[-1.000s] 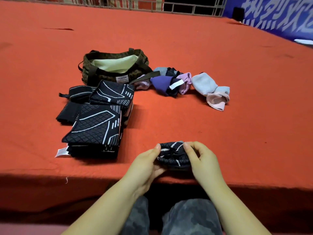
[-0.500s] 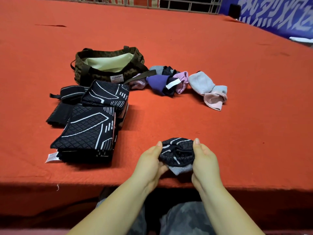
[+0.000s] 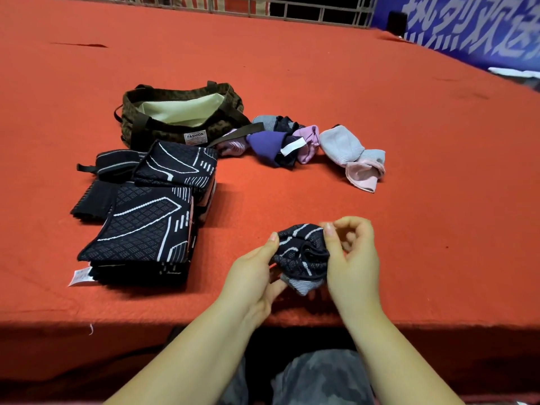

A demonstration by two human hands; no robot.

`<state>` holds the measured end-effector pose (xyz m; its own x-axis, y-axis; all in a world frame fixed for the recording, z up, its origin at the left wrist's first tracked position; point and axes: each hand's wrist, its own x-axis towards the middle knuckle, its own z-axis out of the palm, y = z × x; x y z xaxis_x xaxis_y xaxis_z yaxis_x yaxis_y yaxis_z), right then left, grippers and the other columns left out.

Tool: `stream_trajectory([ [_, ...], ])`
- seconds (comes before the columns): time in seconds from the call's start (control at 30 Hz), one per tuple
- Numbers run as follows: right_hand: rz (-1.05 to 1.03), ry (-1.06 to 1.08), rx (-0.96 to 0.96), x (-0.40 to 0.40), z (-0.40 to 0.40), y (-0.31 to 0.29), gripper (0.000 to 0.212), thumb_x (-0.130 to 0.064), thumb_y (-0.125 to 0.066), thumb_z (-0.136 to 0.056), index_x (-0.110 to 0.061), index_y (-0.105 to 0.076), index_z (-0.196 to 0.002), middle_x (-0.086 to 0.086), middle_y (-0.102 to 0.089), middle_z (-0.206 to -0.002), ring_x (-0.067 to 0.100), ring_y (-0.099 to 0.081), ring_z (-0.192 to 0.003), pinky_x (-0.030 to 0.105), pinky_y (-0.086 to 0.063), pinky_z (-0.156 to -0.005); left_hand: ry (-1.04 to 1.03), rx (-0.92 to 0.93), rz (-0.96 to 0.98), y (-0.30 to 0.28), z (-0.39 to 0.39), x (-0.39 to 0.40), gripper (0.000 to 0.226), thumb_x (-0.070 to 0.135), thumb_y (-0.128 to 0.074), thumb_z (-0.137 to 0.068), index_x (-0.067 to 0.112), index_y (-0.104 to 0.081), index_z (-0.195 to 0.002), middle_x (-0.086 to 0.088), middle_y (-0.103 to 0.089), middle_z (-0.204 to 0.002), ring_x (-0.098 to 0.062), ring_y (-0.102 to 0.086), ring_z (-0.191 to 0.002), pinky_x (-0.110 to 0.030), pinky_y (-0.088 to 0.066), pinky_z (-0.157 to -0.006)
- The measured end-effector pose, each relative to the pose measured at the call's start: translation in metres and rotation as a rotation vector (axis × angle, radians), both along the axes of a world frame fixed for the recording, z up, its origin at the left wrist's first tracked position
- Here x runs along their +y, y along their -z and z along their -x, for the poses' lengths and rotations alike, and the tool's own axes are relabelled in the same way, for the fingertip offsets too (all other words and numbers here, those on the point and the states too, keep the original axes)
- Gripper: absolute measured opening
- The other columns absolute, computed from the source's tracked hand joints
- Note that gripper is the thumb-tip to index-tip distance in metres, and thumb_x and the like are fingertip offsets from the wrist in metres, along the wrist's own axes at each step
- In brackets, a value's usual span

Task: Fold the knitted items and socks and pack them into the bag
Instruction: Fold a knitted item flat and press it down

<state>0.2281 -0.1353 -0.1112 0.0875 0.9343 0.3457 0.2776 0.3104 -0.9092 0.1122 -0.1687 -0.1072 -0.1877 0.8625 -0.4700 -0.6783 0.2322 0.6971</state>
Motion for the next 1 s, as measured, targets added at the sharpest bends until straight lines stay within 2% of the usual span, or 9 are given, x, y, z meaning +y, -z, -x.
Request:
stream_trajectory([
  [0.1, -0.339, -0.006, -0.177, -0.003, -0.003, 0.001, 0.008, -0.032, -0.054, -0.09, -0.031, -0.053, -0.098, -0.017, -0.063, -0.099, 0.004, -0.061, -0.095, 0.02, -0.044, -0.089, 0.001, -0.08, 0.061, -0.003, 0.001, 0.0, 0.016, 0.019, -0.059, -0.091, 0.006, -0.068, -0.087, -0.009, -0.07, -0.083, -0.02, -0.066, -0.075, -0.034, -0.059, -0.061],
  [0.2, -0.401, -0.108, -0.229, -0.005, -0.006, -0.006, 0.024, -0.044, -0.048, -0.093, -0.027, -0.063, -0.1, -0.018, -0.064, -0.096, 0.008, -0.064, -0.089, 0.027, -0.049, -0.083, 0.012, -0.133, 0.096, -0.007, 0.003, 0.001, 0.021, 0.02, -0.06, -0.091, 0.001, -0.066, -0.1, -0.013, -0.069, -0.087, -0.022, -0.069, -0.067, -0.035, -0.06, -0.057],
  [0.27, -0.342, -0.169, -0.3, -0.005, -0.006, -0.013, 0.032, -0.05, -0.05, -0.09, -0.026, -0.069, -0.097, -0.021, -0.065, -0.093, 0.002, -0.063, -0.088, 0.02, -0.047, -0.083, -0.005, -0.143, 0.1, -0.008, 0.004, 0.002, 0.022, 0.02, -0.06, -0.091, 0.0, -0.066, -0.099, -0.013, -0.069, -0.085, -0.02, -0.069, -0.06, -0.034, -0.059, -0.054],
  [0.33, -0.205, -0.214, -0.283, -0.005, -0.005, -0.018, 0.023, -0.05, -0.061, -0.079, -0.034, -0.069, -0.092, -0.021, -0.068, -0.092, -0.002, -0.063, -0.089, 0.013, -0.045, -0.081, -0.043, -0.089, 0.086, -0.008, 0.005, 0.004, 0.021, 0.02, -0.059, -0.091, 0.001, -0.065, -0.091, -0.012, -0.069, -0.08, -0.019, -0.068, -0.059, -0.032, -0.059, -0.054],
  [0.47, 0.055, -0.314, -0.065, -0.004, -0.002, -0.019, 0.02, -0.025, -0.081, -0.071, -0.032, -0.071, -0.087, -0.013, -0.072, -0.09, 0.0, -0.065, -0.088, 0.013, -0.046, -0.081, -0.095, 0.033, 0.016, -0.007, 0.008, 0.003, 0.023, 0.023, -0.06, -0.091, 0.001, -0.068, -0.089, -0.011, -0.073, -0.084, -0.023, -0.069, -0.077, -0.038, -0.058, -0.072],
  [0.63, 0.145, -0.361, 0.036, -0.009, 0.001, -0.022, 0.023, -0.009, -0.079, -0.071, -0.026, -0.073, -0.084, -0.003, -0.073, -0.089, 0.005, -0.067, -0.084, 0.017, -0.05, -0.079, -0.107, 0.128, -0.046, -0.011, 0.007, -0.003, 0.026, 0.024, -0.059, -0.091, 0.0, -0.07, -0.089, -0.013, -0.073, -0.087, -0.021, -0.069, -0.078, -0.038, -0.057, -0.078],
  [0.73, 0.189, -0.334, 0.149, -0.007, 0.0, -0.024, 0.016, -0.005, -0.076, -0.072, -0.018, -0.072, -0.079, -0.007, -0.074, -0.079, 0.001, -0.067, -0.075, 0.013, -0.049, -0.071, -0.087, 0.161, -0.092, -0.013, 0.005, -0.006, 0.026, 0.023, -0.057, -0.092, 0.001, -0.07, -0.088, -0.013, -0.073, -0.086, -0.019, -0.069, -0.078, -0.034, -0.057, -0.071],
  [0.9, 0.157, -0.249, 0.195, -0.01, 0.0, -0.018, 0.006, -0.011, -0.068, -0.081, -0.013, -0.067, -0.076, -0.005, -0.073, -0.075, 0.003, -0.066, -0.068, 0.014, -0.049, -0.064, -0.033, 0.097, -0.079, -0.013, 0.003, -0.008, 0.026, 0.024, -0.053, -0.095, 0.006, -0.07, -0.087, -0.006, -0.074, -0.082, -0.017, -0.069, -0.083, -0.036, -0.056, -0.076],
  [1.0, 0.138, -0.197, 0.229, -0.009, -0.002, -0.016, 0.01, -0.014, -0.061, -0.086, -0.01, -0.061, -0.077, -0.004, -0.072, -0.072, 0.004, -0.065, -0.064, 0.014, -0.049, -0.06, -0.001, 0.121, -0.061, -0.011, 0.004, -0.007, 0.027, 0.025, -0.048, -0.098, 0.009, -0.069, -0.09, -0.001, -0.074, -0.078, -0.015, -0.067, -0.079, -0.037, -0.055, -0.08],
])
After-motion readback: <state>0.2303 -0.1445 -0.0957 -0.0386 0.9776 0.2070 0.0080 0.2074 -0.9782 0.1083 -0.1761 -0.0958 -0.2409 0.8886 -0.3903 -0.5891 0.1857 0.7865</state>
